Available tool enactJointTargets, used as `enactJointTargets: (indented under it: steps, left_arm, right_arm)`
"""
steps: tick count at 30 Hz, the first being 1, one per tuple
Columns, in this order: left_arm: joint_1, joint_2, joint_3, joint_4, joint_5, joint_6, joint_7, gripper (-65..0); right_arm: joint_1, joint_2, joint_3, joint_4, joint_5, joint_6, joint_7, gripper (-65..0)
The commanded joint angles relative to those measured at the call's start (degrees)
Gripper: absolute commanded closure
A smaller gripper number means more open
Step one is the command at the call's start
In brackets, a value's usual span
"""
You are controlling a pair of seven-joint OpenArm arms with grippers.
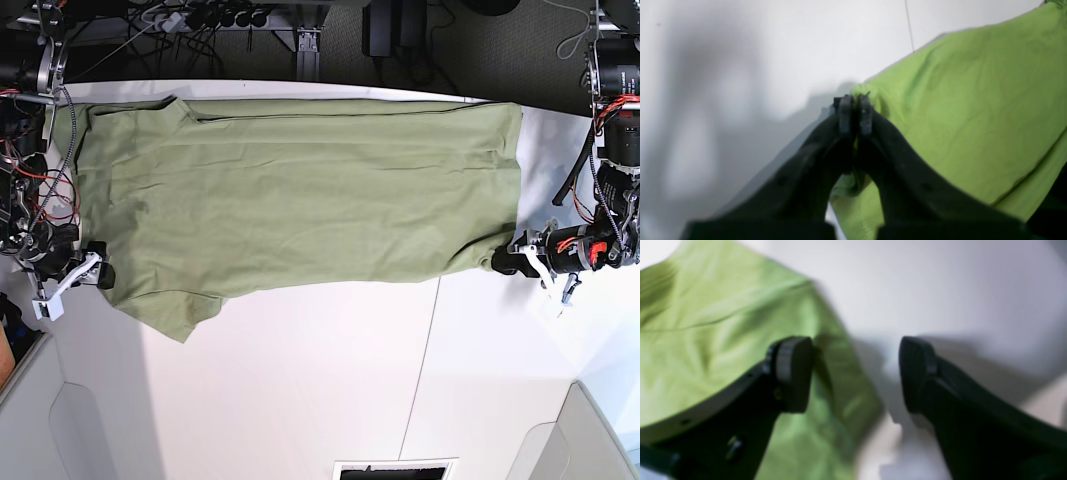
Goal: Layout the t-shirt on the table in an organized manner, then fold the t-shirt properly
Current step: 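Grasp the side edge with both grippers and fold it lengthwise over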
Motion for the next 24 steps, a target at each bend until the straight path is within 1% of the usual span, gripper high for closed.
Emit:
enactJointTargets:
  steps: [1, 2, 3, 4, 5, 8, 10, 11, 12, 13, 15, 16, 18, 19, 24]
  left_arm:
    - [-1.3, -1.0, -0.3, 0.8, -1.0, -0.5, -0.8, 0.0]
    - [-1.3, -1.0, -0.3, 0.8, -1.0, -0.5, -0.8, 0.0]
    - [-1.3, -1.0, -0.3, 0.8, -1.0, -0.5, -0.6, 0.0]
    - [-1.3, -1.0, -0.3, 0.8, -0.9, -0.5, -0.5, 0.0]
    - [-1.3, -1.0, -0.3, 0.8, -0.8, -0.5, -0.5, 0.0]
    - [-1.3, -1.2, -0.4, 0.8, -0.9, -0.5, -0.5, 0.0]
    - [-1.3, -1.6, -0.4, 0.8, -1.1, -0.5, -0.4, 0.0]
    - [-1.3, -1.9, -0.4, 0.8, -1.9, -0.5, 0.4, 0.0]
    - [-1.3, -2.2, -0.4, 0.8, -3.7, -0.5, 2.6, 0.0]
    - [-1.3, -2.6, -0.4, 1.0, -6.7, -0.5, 6.1, 0.0]
    - [-1.3, -3.5, -0.3, 1.4, -15.4, -0.5, 14.6, 0.0]
    - [-1.1, -4.2, -0.3, 1.6, -20.4, -0.5, 18.5, 0.0]
    - [-0.5, -6.1, -0.3, 2.4, -29.5, -0.5, 24.7, 0.0]
    - [-0.2, -7.1, -0.3, 3.1, -30.5, -0.5, 26.4, 0.0]
    - [4.9, -12.9, -0.3, 9.3, -30.5, -0.5, 26.4, 0.0]
  right_arm:
    - [0.7, 0.5, -1.2, 0.4, 0.3, 0.5, -1.7, -39.8]
    - [0.7, 0.5, -2.0, 0.7, 0.8, 0.5, -1.7, -39.1]
    - [0.7, 0.5, -2.5, 1.0, 1.1, 0.5, -1.7, -36.3]
    - [0.7, 0.5, -2.8, 1.3, 1.3, 0.5, -1.7, -31.4]
    - [0.7, 0.5, -2.8, 1.8, 1.3, 0.5, -1.8, -24.7]
    - [0.7, 0.6, -2.7, 3.9, 1.3, 0.5, -3.2, 0.0]
    - [0.7, 0.6, -2.7, 6.2, 1.4, 0.4, -5.9, 0.0]
    - [0.7, 0.7, -2.7, 7.6, 1.4, 0.4, -8.0, 0.0]
    - [0.7, 0.7, -2.7, 9.1, 1.7, 0.4, -10.3, 0.0]
    - [0.7, 0.8, -2.7, 10.6, 2.4, 0.4, -12.7, 0.0]
    - [0.4, 1.6, -2.6, 13.3, 5.0, 0.4, -17.4, 0.0]
    - [-0.2, 2.3, -2.6, 14.8, 6.5, 0.5, -18.5, 0.0]
    - [-2.4, 4.3, -2.6, 18.4, 8.8, 0.5, -18.6, 0.0]
    - [-3.8, 5.4, -2.6, 20.4, 9.5, 0.4, -18.6, 0.0]
    - [-12.6, 10.5, -2.2, 30.4, 12.6, 0.4, -19.9, 0.0]
